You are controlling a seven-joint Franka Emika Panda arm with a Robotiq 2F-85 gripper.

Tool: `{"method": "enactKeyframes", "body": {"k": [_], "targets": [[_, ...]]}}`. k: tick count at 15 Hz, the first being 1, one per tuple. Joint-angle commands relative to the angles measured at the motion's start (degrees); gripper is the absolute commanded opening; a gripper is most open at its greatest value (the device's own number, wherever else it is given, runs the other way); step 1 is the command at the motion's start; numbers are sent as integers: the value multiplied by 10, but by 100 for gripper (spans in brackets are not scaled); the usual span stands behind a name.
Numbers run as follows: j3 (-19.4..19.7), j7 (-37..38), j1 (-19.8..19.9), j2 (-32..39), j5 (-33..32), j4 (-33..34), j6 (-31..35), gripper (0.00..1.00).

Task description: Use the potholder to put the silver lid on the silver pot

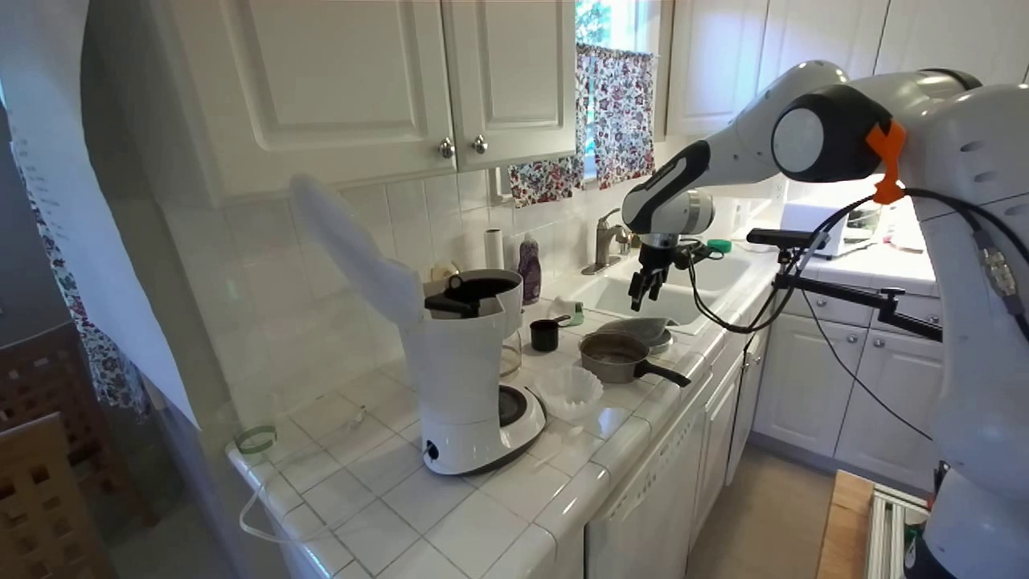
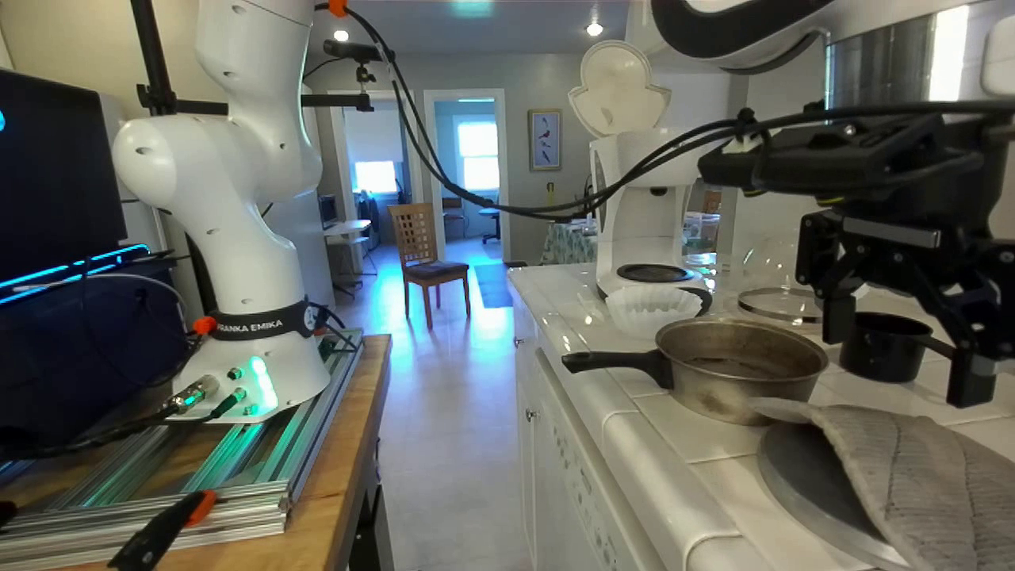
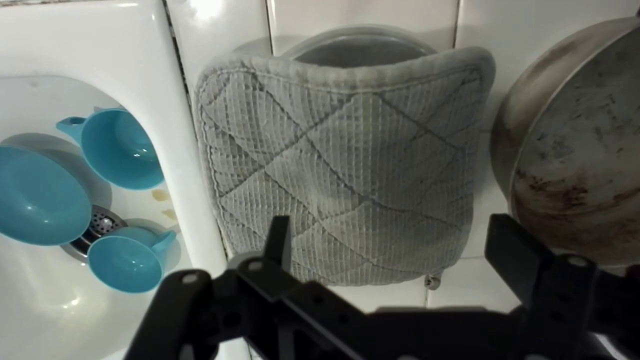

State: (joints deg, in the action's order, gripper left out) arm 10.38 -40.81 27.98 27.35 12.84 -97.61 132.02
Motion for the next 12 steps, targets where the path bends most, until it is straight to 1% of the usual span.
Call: {"method": "enactKeyframes", "body": {"k": [1, 12], "targets": [[-7, -4, 8, 28, -13, 35, -18, 100], [-16, -4, 9, 59, -18, 48, -9, 100]]}}
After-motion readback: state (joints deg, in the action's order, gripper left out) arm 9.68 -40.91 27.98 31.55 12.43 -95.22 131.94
